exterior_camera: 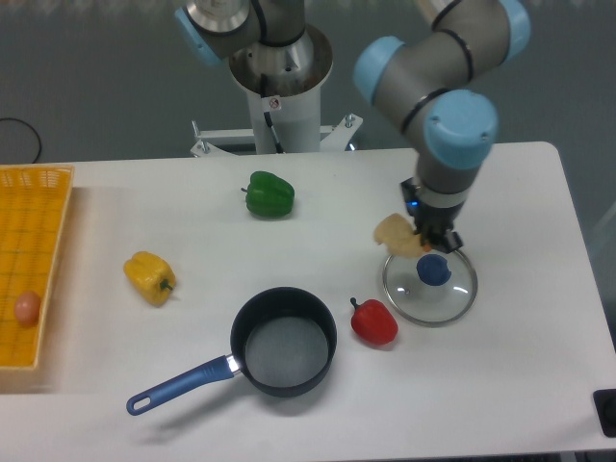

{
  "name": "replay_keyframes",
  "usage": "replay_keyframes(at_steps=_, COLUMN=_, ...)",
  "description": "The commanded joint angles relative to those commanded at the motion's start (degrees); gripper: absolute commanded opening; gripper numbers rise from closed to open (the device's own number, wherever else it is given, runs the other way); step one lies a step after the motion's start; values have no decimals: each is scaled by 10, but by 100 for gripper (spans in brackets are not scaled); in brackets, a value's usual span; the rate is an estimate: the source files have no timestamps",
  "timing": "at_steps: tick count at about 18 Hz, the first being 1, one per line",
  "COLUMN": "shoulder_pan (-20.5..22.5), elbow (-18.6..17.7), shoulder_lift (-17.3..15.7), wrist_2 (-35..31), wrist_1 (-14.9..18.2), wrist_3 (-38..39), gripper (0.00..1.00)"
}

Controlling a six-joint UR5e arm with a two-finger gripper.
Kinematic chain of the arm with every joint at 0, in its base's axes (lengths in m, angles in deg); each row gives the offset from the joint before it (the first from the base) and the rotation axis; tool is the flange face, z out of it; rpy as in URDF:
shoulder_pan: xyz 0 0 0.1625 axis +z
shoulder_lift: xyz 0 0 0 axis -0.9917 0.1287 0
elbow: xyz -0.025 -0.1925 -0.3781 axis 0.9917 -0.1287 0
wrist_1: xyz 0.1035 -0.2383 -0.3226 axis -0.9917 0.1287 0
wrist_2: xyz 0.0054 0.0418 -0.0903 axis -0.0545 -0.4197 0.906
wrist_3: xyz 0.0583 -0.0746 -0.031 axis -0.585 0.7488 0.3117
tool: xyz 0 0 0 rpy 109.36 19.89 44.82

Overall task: Place the bread in the pot
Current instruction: 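Carry the bread over the black saucepan and lower it inside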

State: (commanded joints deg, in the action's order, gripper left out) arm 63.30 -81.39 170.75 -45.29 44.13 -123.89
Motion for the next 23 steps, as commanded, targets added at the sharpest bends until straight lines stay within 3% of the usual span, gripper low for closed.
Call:
replay_keyframes(at_steps=9, shoulder_pan=-73, elbow=27, shoulder_lift=30, wrist_2=-1, wrist_1=-4, wrist_3=113, gripper=15)
replay_keyframes(at_steps=14, shoulder_pan=-111, elbow=57, shoulder_lift=79, wrist_2=-4, wrist_1=-39, wrist_3=180, gripper=15)
replay_keyframes(at_steps=23, shoulder_pan=-136, elbow=58, shoulder_lift=114, wrist_2=-10, wrist_1=-74, wrist_3=215, gripper=15)
